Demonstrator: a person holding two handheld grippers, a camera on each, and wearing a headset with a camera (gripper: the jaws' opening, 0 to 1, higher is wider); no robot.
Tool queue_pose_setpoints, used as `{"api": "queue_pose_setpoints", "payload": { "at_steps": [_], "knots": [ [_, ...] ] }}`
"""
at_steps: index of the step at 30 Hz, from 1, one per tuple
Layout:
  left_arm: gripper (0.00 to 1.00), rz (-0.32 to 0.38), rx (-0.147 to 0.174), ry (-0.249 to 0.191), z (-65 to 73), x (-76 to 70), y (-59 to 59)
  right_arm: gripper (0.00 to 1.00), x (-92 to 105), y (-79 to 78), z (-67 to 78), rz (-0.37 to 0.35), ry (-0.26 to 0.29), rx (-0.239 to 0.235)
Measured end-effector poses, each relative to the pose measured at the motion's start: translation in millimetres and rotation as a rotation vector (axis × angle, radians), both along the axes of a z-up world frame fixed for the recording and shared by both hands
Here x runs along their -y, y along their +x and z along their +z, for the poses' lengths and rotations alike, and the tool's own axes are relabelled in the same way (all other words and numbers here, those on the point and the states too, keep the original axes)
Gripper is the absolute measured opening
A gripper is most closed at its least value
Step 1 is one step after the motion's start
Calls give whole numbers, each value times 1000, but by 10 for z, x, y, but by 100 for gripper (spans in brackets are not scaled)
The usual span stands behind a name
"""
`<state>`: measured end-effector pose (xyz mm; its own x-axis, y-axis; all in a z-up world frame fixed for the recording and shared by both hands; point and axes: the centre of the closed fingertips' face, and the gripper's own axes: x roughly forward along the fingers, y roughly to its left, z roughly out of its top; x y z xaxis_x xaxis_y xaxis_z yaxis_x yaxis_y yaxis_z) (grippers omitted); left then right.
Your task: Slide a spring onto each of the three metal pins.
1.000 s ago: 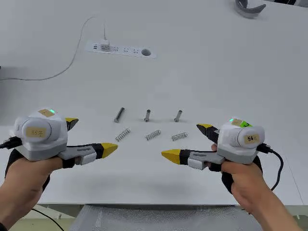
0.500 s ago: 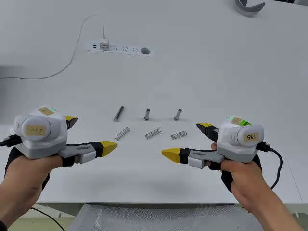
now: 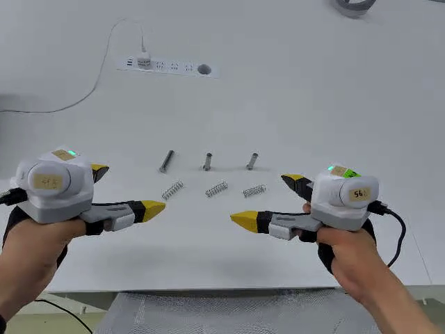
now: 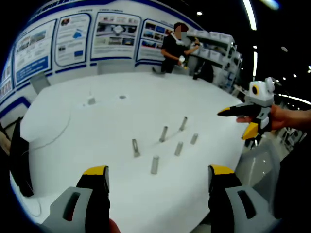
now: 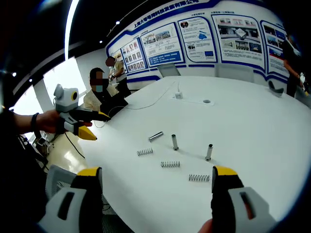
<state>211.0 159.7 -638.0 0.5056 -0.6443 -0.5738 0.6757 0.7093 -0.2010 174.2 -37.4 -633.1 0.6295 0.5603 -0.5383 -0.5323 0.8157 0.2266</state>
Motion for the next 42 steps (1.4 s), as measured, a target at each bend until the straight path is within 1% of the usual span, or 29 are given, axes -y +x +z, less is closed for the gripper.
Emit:
{"api": "queue_pose_setpoints", "payload": {
  "at_steps": [14,19,27,30,35,37,40,42],
  "knots": [
    [84,-29,-16,15,-62,63,70,95,51,-15,-26,-10,-9,-5],
    [83,-33,-23,20,-90,77,124,94,63,-12,-7,-22,-3,-2],
    [83,-35,-26,19,-110,99,231,94,71,-37,-21,-24,-8,-8],
    [83,-28,-34,23,-131,93,261,94,68,-42,-16,-23,-10,-5],
    [82,-34,-53,37,-189,86,275,94,50,-52,-28,-17,-8,-13],
    [82,-35,-56,38,-196,87,281,94,40,-56,-33,-13,-9,-15],
    [81,-31,-55,38,-199,83,312,94,33,-54,-34,-12,-9,-16],
    [79,-23,-46,42,-193,74,343,94,36,-43,-25,-16,-7,-11]
  ]
}}
